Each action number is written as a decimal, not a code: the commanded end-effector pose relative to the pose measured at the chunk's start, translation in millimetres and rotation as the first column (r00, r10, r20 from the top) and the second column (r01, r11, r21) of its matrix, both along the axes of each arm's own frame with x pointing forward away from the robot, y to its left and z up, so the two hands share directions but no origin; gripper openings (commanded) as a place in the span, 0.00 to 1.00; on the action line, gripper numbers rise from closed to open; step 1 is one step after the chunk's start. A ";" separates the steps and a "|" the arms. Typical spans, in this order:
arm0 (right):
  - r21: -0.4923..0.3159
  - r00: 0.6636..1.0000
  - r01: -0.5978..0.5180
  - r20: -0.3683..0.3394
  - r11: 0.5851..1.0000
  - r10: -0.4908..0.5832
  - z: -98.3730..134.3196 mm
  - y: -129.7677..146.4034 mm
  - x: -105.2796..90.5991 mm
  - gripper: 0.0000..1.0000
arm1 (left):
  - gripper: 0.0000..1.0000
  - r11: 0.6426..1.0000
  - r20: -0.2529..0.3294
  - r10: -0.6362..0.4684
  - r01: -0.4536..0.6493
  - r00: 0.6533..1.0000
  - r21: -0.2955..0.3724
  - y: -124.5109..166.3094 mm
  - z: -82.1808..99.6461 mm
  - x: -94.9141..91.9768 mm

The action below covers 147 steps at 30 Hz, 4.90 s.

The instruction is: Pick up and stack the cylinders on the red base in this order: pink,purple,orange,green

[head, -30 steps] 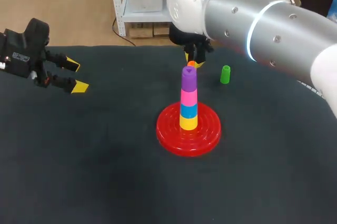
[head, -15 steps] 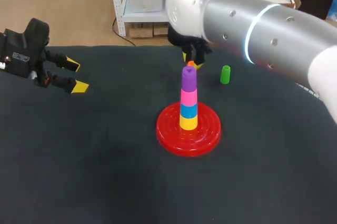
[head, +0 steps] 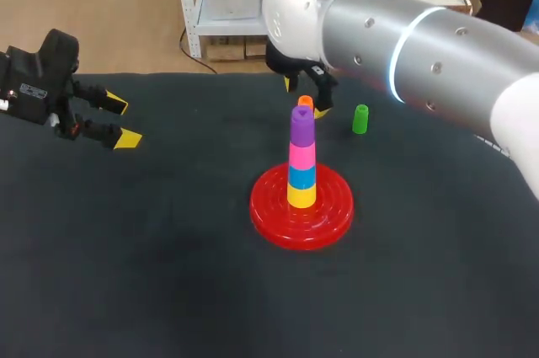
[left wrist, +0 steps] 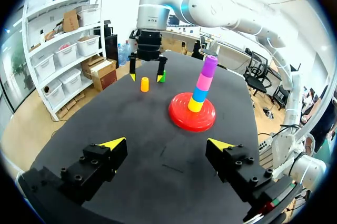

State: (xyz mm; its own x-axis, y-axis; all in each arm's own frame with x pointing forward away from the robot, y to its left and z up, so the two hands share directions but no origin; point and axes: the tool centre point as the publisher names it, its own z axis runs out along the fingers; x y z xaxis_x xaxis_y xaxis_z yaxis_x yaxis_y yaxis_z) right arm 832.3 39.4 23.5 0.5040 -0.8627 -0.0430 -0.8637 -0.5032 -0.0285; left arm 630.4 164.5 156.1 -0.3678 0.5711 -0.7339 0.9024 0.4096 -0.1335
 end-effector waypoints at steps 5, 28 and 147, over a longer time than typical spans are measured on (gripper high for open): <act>-0.111 0.982 -0.010 -0.191 0.994 -0.011 -1.5 2.9 8.1 0.00 | 1.00 1.000 0.003 -0.002 0.002 1.000 -0.003 1.0 -1.3 -0.1; -0.071 0.995 -0.077 -0.069 0.994 0.072 81.6 5.7 -8.4 0.00 | 1.00 1.000 0.003 -0.002 0.002 1.000 -0.003 1.0 -1.3 -0.1; -0.061 0.992 -0.122 -0.001 0.991 0.122 214.8 20.6 -199.6 0.00 | 1.00 1.000 0.003 -0.002 0.002 1.000 -0.003 1.0 -1.3 -0.1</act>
State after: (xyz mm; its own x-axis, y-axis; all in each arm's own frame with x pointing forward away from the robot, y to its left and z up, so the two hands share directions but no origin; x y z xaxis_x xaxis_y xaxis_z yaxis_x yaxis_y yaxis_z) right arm 635.0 57.6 236.9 0.6022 -0.7984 0.0012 -0.7983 -0.6022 -0.0036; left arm 630.4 164.5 156.1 -0.3678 0.5711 -0.7339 0.9024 0.4096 -0.1335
